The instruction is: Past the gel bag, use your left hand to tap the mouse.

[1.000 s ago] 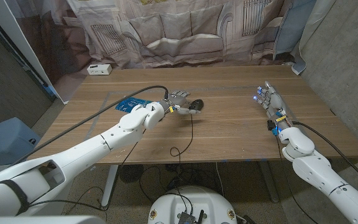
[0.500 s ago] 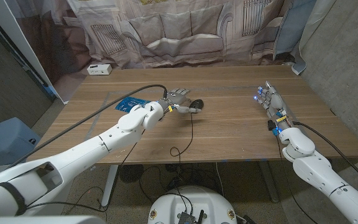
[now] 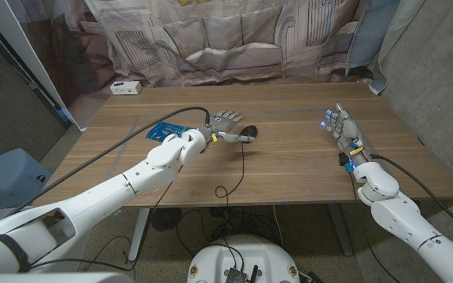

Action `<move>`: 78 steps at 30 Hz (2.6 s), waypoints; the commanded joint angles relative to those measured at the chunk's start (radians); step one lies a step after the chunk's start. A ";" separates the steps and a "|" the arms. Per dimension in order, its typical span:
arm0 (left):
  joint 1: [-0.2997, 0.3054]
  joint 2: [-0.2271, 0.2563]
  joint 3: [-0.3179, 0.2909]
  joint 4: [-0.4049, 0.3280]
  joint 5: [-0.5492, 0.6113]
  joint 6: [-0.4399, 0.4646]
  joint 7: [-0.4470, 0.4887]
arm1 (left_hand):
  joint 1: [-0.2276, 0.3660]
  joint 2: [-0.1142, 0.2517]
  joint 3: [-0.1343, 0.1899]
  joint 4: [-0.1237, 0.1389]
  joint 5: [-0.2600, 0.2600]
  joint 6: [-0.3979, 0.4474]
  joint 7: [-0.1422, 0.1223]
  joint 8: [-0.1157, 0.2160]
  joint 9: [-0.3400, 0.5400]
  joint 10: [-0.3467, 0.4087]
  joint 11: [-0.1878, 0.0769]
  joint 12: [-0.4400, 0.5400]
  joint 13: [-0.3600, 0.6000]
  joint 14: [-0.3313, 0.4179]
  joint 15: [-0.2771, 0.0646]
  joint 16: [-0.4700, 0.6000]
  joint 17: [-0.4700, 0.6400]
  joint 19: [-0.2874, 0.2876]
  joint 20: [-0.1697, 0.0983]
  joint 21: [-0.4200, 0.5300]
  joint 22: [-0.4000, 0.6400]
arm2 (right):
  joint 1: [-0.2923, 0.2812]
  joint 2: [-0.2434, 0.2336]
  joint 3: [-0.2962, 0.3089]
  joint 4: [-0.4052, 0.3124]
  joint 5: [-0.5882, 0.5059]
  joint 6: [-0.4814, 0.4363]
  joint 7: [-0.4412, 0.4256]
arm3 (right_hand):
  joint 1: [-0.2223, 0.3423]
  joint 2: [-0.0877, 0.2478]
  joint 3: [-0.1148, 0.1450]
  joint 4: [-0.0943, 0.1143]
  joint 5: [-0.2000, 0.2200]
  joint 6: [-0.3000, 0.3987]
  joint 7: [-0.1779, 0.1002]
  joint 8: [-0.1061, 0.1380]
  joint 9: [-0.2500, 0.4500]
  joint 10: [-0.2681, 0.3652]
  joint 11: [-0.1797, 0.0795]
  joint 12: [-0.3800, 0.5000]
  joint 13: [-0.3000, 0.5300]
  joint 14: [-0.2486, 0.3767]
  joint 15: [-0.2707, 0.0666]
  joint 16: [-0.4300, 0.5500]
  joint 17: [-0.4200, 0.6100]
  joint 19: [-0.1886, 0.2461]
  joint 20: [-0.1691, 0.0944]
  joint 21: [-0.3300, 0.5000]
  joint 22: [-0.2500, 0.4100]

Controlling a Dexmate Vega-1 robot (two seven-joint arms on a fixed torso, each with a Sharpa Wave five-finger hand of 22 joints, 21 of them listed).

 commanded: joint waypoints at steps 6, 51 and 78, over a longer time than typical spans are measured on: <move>0.058 0.017 -0.059 -0.055 -0.074 0.033 0.045 | 0.014 0.002 -0.007 0.000 -0.007 -0.002 0.000 0.017 0.003 0.015 0.003 0.004 0.006 0.008 0.005 0.002 0.003 0.013 0.008 0.006 0.001 | -0.013 -0.008 0.006 -0.018 -0.006 0.002 -0.001 | -0.003 0.004 -0.004 -0.003 -0.002 0.010 -0.003 -0.001 0.006 0.008 -0.003 -0.002 0.003 0.007 0.006 -0.007 0.001 0.007 0.006 -0.005 0.004; 0.169 0.057 -0.223 -0.116 -0.473 0.043 0.221 | 0.039 0.014 -0.015 -0.006 -0.018 0.102 0.018 0.052 0.001 0.111 0.016 0.025 0.004 0.087 -0.007 0.011 0.002 0.058 0.017 0.006 -0.001 | -0.002 -0.007 0.000 -0.003 -0.004 0.026 0.037 | -0.004 0.003 -0.007 -0.004 -0.002 0.007 -0.002 -0.003 0.006 0.009 -0.003 -0.003 0.003 0.007 0.005 -0.008 0.001 0.012 0.003 -0.007 0.004; 0.225 0.049 -0.334 0.002 -0.784 -0.224 0.322 | 0.068 0.026 -0.015 -0.015 -0.024 0.170 0.032 0.060 0.000 0.193 0.030 0.040 0.003 0.166 -0.015 0.020 0.001 0.110 0.006 0.012 -0.003 | 0.013 0.004 -0.014 0.012 -0.021 0.043 0.032 | -0.004 0.003 -0.009 -0.005 -0.002 0.007 -0.002 -0.003 0.006 0.010 -0.005 -0.003 0.003 0.009 0.005 -0.008 0.001 0.014 0.003 -0.008 0.004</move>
